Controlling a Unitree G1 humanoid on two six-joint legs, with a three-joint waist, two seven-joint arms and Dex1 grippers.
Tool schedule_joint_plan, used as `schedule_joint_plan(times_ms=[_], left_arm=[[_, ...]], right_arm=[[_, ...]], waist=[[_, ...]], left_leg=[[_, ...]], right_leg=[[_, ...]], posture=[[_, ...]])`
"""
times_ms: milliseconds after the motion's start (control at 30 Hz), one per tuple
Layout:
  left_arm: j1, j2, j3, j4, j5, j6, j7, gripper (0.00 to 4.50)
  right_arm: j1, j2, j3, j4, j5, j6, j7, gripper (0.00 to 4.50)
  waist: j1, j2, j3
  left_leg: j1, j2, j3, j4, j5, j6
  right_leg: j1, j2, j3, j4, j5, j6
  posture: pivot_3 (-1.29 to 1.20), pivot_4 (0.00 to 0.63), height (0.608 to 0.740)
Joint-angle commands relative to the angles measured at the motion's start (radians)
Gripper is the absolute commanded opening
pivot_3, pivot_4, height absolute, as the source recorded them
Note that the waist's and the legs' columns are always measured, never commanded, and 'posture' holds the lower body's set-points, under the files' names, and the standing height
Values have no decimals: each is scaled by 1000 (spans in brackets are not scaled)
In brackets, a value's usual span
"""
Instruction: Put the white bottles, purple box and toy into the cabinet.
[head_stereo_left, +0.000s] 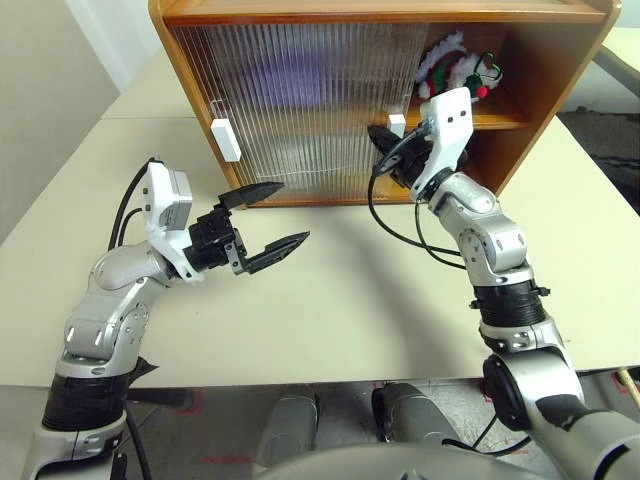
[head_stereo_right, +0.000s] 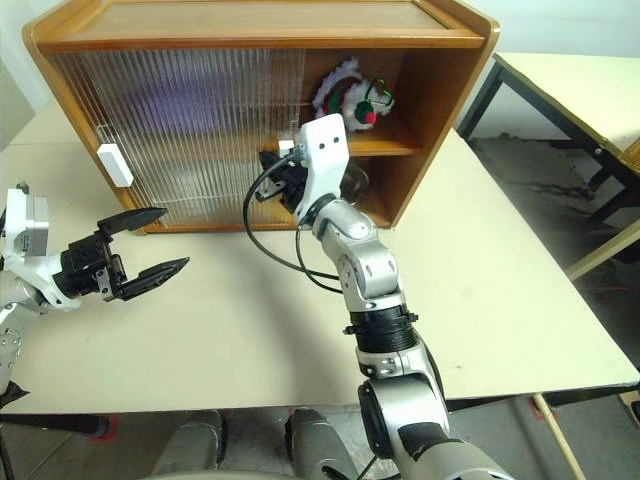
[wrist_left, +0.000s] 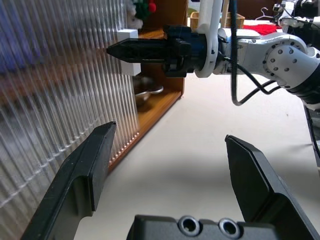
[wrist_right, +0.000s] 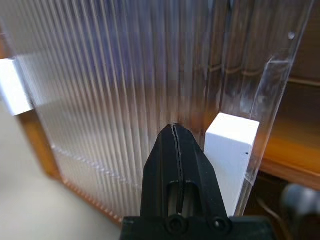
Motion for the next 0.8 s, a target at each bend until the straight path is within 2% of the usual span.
schedule_joint_plan(times_ms=[33, 300, 800], left_arm=[[-2, -2, -11, 8, 8, -9, -9, 4500], [3, -6, -10, 6, 8, -12, -9, 4500], [-17, -11, -22, 21, 10, -14, -10, 4500]], right_arm=[[5, -4, -38, -35, -24, -25, -42, 23], [43, -10, -54, -80, -32, -11, -78, 23], [87, -120, -139, -79, -42, -18, -72, 23]], waist=[[0, 0, 0], [1, 0, 0], [1, 0, 0]], left_leg=[[0, 0, 0, 0, 0, 0], [0, 0, 0, 2, 1, 0], [0, -1, 0, 9, 2, 1]], right_leg=[[0, 0, 0, 0, 0, 0], [1, 0, 0, 0, 1, -1], [3, 0, 1, 0, 2, -1]], posture=[[0, 72, 740], [3, 74, 740], [-11, 77, 740]])
